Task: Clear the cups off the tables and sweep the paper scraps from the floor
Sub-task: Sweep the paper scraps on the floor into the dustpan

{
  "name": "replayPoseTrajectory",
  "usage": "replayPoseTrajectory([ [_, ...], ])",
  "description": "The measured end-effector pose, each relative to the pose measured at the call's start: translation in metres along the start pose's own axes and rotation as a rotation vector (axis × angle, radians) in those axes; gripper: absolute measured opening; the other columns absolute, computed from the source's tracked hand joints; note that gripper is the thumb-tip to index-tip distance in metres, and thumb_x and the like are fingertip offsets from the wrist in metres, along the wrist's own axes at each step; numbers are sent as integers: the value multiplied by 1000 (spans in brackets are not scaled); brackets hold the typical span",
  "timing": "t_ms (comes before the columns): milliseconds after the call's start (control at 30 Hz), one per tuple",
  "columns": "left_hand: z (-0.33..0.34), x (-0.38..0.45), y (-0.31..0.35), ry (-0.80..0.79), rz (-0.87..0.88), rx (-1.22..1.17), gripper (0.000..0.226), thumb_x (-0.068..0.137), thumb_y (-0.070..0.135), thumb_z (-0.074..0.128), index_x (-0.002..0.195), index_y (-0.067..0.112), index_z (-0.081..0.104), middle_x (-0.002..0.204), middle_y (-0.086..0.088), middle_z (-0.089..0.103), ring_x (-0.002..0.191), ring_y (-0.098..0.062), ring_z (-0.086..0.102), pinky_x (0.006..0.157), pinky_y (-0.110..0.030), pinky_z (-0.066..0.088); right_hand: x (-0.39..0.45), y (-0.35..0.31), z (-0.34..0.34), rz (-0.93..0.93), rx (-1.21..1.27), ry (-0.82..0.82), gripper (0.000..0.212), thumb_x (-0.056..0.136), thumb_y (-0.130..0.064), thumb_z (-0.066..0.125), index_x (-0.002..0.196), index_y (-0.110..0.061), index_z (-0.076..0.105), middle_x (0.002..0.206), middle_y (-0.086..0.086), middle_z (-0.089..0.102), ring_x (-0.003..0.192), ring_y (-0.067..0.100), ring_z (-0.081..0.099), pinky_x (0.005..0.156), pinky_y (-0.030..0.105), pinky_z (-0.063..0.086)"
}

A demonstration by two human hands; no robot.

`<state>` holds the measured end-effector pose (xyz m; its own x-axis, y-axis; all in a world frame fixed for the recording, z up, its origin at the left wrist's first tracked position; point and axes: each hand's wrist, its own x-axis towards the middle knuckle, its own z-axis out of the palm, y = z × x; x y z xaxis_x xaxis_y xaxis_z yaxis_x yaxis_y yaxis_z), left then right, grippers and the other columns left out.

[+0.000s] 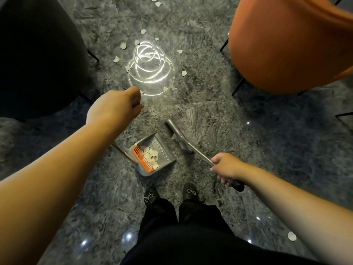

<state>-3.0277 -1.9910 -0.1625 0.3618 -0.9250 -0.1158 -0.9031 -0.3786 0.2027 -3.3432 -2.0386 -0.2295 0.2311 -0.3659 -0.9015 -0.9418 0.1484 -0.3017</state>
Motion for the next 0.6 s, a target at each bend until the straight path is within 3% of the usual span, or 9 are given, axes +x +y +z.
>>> replayPoseTrajectory([
  [133,0,-5,-8,3,3,-11,19,91,41,59,93,25,50,66,-1,45,55,-26,42,50,-33,38,-6,-18,28,-9,32,-77,40,93,-9,54,132,-10,45,64,8,57,36,9,51,33,15,36],
  [267,0,-19,-28,13,10,-51,20,91,43,59,93,27,49,70,-4,52,59,-30,48,51,-35,44,-14,-32,48,-5,116,-103,37,93,-9,56,129,-13,50,63,7,55,31,8,47,34,16,36],
  [433,-4,-41,-67,24,-20,-71,21,91,46,59,92,28,48,69,-3,53,59,-30,49,52,-34,41,-25,-44,66,14,174,-56,43,93,-8,57,135,-13,46,60,7,55,28,7,46,33,15,35],
  [600,-3,-59,-65,-1,7,-90,21,91,44,58,93,26,46,72,-3,54,60,-29,47,52,-33,39,-32,-59,71,11,214,11,36,94,-5,53,129,-8,49,58,9,53,28,9,45,33,16,35],
])
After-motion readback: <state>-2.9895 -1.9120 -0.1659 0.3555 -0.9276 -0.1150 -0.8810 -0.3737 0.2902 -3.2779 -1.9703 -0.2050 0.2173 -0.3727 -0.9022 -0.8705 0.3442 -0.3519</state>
